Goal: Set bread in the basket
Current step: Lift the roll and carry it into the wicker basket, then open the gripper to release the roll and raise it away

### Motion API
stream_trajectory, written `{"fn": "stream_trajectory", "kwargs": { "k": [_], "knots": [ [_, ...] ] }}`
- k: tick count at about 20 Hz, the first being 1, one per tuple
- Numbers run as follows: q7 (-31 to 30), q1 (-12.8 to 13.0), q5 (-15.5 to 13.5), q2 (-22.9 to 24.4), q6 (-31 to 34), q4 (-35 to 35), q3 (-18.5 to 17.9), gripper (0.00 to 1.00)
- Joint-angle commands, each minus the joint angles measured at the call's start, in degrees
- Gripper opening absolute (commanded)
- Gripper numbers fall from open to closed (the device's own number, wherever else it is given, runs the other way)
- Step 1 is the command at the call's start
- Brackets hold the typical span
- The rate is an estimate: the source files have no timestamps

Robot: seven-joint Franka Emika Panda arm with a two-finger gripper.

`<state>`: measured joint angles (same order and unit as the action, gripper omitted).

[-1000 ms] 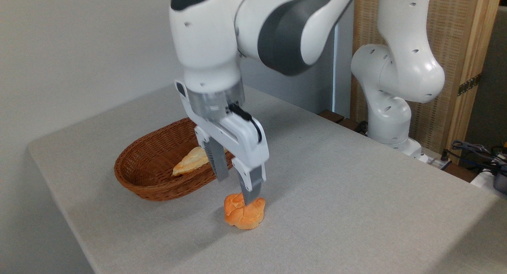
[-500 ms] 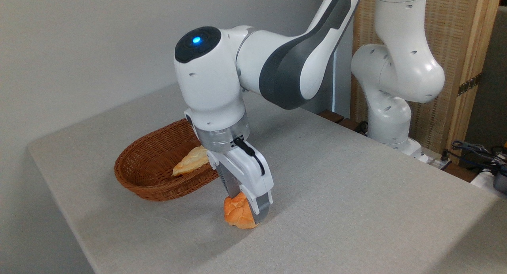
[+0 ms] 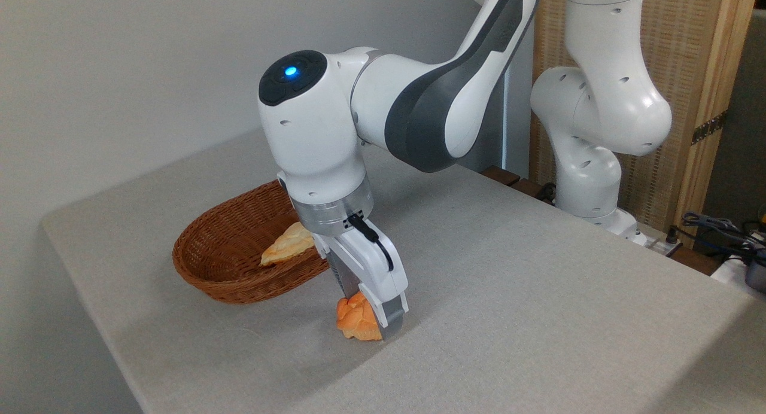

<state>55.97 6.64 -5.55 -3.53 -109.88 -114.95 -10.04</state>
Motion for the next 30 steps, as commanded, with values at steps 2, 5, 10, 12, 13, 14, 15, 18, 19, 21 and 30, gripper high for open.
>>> {"fn": "stream_trajectory", "kwargs": {
  "k": [2, 5, 10, 12, 13, 14, 15, 18, 19, 21, 30],
  "knots": [
    [1.1, 0.4, 0.3, -0.2, -0.9, -0.2, -0.2, 0.46],
    [1.1, 0.5, 0.3, -0.2, -0.9, -0.1, -0.2, 0.34],
    [1.1, 0.5, 0.2, -0.1, -0.9, 0.0, -0.2, 0.32],
    [1.1, 0.5, 0.2, 0.1, -0.9, 0.1, -0.2, 0.32],
    [1.1, 0.5, 0.2, 0.3, -0.9, 0.3, -0.2, 0.32],
    [1.0, 0.5, -0.2, 0.5, -0.9, 0.6, -0.1, 0.33],
    [1.0, 0.5, -0.3, 1.2, -0.9, 1.0, -0.2, 0.33],
    [0.5, 0.6, -0.5, 2.6, -0.8, 2.5, 0.5, 0.34],
    [0.4, 0.6, -0.7, 2.9, -0.8, 3.3, 1.9, 0.36],
    [-1.1, 0.6, -2.9, 3.4, -0.4, 5.1, 2.8, 0.37],
    [-20.5, 0.6, -6.7, 3.8, -0.4, 9.2, 14.6, 0.6]
  ]
}}
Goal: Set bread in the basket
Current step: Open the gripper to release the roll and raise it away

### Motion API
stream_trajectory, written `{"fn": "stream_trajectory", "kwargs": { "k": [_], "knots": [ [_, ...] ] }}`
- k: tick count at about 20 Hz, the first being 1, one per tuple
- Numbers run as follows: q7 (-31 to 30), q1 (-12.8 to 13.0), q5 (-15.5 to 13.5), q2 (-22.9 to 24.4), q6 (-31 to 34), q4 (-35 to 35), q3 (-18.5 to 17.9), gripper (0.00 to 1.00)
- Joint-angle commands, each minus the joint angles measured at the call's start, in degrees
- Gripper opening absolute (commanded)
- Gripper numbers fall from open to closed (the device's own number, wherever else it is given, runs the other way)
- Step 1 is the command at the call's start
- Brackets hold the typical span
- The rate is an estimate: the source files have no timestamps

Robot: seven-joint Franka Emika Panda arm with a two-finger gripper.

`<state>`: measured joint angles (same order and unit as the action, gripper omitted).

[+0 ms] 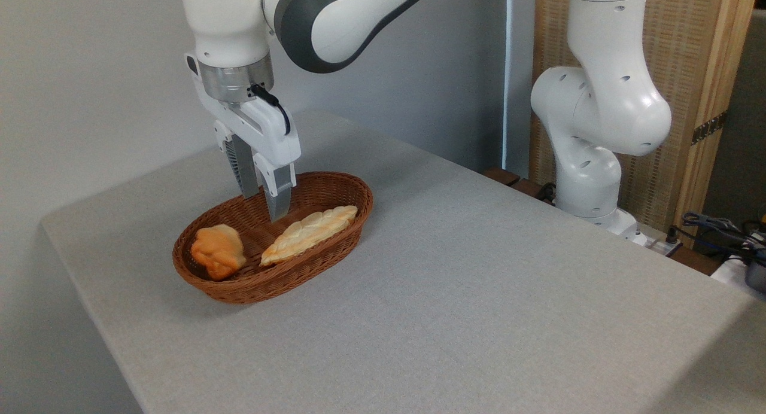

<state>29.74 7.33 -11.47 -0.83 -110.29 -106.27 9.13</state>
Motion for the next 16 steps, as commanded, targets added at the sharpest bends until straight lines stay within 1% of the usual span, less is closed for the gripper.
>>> {"fn": "stream_trajectory", "kwargs": {
  "k": [1, 2, 4, 6, 7, 9, 11, 13, 16],
  "knots": [
    [0.6, -0.4, 0.0, 0.5, -0.1, 0.5, -0.8, 1.0],
    [2.5, -0.7, 0.3, 0.7, -0.1, 0.5, -1.0, 1.0],
    [6.1, -0.8, 2.0, 0.9, 0.1, 0.5, -3.7, 1.0],
    [8.5, -0.8, 2.1, 1.3, 0.2, 0.5, -6.0, 1.0],
    [9.7, -0.8, 2.6, 1.3, 0.3, 0.5, -7.9, 1.0],
    [14.0, -0.8, 2.8, 1.7, 0.4, 0.5, -11.2, 1.0],
    [17.9, -0.7, 2.8, 2.0, 0.4, 0.5, -13.5, 1.0],
    [17.9, -0.8, 2.8, 2.0, 0.4, 0.5, -13.8, 1.0],
    [18.2, -0.8, 2.8, 2.0, 0.4, 0.5, -15.6, 1.0]
  ]
}}
